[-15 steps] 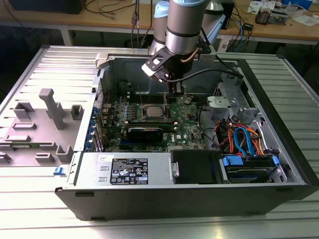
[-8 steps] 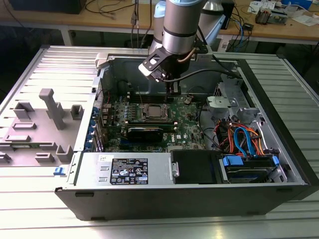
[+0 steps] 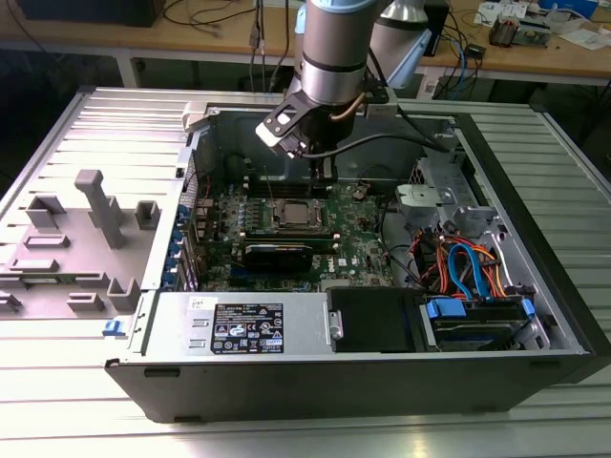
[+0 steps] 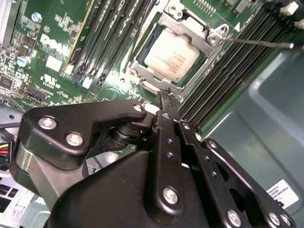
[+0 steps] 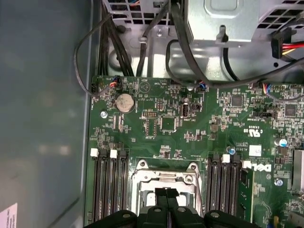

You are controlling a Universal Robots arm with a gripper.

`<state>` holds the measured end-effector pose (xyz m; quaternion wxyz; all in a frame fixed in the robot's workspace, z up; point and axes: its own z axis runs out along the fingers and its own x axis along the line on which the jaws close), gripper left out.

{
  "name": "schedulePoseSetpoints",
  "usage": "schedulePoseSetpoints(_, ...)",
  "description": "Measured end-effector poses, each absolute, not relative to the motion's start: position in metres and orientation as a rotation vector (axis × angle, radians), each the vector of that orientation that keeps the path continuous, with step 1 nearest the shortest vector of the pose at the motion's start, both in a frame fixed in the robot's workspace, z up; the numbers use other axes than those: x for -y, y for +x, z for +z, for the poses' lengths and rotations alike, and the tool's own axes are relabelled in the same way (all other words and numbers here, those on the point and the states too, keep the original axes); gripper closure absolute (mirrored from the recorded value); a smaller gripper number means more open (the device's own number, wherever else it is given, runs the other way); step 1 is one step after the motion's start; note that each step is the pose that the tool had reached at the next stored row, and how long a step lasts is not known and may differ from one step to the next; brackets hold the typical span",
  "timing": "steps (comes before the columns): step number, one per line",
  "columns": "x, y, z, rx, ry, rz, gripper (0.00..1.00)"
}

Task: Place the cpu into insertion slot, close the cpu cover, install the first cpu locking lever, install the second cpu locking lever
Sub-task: 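Close the cpu cover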

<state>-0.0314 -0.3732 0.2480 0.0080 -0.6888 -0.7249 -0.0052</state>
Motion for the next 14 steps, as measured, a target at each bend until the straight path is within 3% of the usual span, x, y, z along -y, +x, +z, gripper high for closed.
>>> schedulePoseSetpoints(14,0.373,-0.047,0.238,2.3,-2.114,-0.015,0.89)
